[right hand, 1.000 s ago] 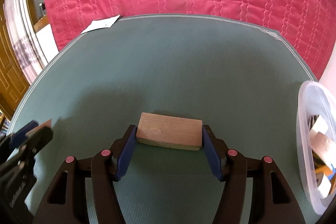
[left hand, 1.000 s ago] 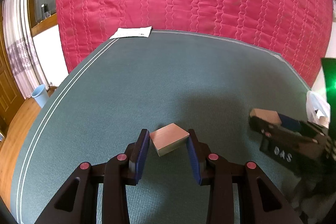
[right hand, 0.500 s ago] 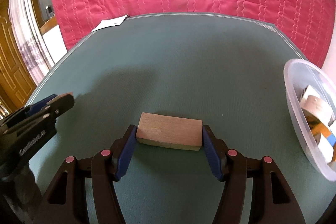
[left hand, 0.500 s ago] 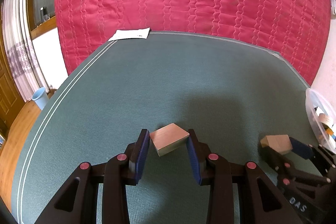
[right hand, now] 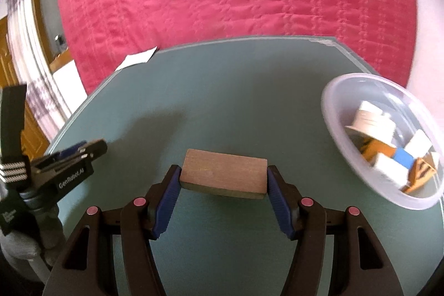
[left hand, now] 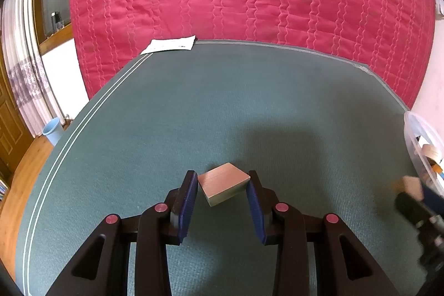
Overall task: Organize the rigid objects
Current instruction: 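Carry the long tan block over the bowl and open the right tool, then carry the small tan block over the bowl and open the left tool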
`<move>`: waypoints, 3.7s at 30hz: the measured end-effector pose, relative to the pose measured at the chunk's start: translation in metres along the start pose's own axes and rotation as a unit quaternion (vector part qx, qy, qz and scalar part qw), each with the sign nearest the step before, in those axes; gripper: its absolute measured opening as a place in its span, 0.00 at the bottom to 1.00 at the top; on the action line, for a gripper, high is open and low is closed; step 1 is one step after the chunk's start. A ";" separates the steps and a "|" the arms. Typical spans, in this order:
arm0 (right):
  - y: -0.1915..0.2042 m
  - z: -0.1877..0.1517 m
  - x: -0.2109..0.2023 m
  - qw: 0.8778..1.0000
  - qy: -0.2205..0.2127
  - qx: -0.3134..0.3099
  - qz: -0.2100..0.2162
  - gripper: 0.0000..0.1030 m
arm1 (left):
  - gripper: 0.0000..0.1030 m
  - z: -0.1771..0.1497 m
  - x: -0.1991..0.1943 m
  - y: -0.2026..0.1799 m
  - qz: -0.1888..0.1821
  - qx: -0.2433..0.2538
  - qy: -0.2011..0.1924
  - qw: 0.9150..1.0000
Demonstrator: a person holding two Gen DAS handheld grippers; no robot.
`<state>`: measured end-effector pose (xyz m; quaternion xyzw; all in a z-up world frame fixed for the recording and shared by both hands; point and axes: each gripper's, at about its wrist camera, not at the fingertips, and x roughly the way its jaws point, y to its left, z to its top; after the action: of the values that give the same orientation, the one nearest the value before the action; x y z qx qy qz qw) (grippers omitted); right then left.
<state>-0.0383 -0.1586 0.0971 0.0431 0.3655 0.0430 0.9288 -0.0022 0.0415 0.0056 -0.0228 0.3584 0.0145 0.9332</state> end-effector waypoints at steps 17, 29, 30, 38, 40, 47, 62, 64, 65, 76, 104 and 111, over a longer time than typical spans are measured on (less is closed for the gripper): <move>-0.092 0.021 -0.050 0.988 -0.074 0.091 -0.099 0.61 | 0.37 -0.001 0.001 -0.002 0.001 0.005 0.004 1.000; -0.147 0.032 -0.050 0.974 -0.091 0.131 -0.163 0.61 | 0.37 -0.002 0.003 -0.003 0.000 0.005 0.009 1.000; -0.150 0.032 -0.047 0.973 -0.089 0.132 -0.167 0.61 | 0.37 -0.002 0.003 -0.003 0.000 0.005 0.009 1.000; -0.169 0.029 -0.034 0.973 -0.077 0.141 -0.169 0.61 | 0.37 -0.002 0.003 -0.004 -0.002 0.009 0.012 1.000; -0.172 0.028 -0.034 0.973 -0.076 0.139 -0.165 0.61 | 0.37 -0.002 0.003 -0.005 -0.002 0.010 0.013 1.000; -0.175 0.022 -0.043 0.972 -0.085 0.130 -0.178 0.61 | 0.37 -0.002 0.003 -0.009 0.002 0.017 0.016 1.000; -0.217 0.008 -0.071 0.956 -0.105 0.161 -0.223 0.61 | 0.37 0.010 -0.021 -0.067 -0.075 0.073 0.015 0.994; -0.217 0.007 -0.072 0.956 -0.106 0.159 -0.221 0.61 | 0.37 0.014 -0.026 -0.081 -0.092 0.086 0.011 0.992; -0.218 0.007 -0.073 0.957 -0.108 0.157 -0.219 0.61 | 0.37 0.016 -0.027 -0.088 -0.101 0.092 0.010 0.991; -0.218 0.001 -0.079 0.959 -0.123 0.167 -0.194 0.61 | 0.37 0.037 -0.045 -0.174 -0.194 0.155 -0.010 0.969; -0.239 -0.006 -0.079 0.950 -0.126 0.225 -0.177 0.62 | 0.62 0.041 -0.020 -0.311 -0.306 0.246 0.019 0.920; -0.239 -0.007 -0.079 0.950 -0.125 0.226 -0.178 0.62 | 0.68 0.047 -0.019 -0.284 -0.268 0.222 -0.001 0.938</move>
<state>-0.0889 -0.4041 0.1190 0.1914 0.2482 -0.2121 0.9256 0.0268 -0.2403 0.0623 0.0894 0.3319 -0.3160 0.8843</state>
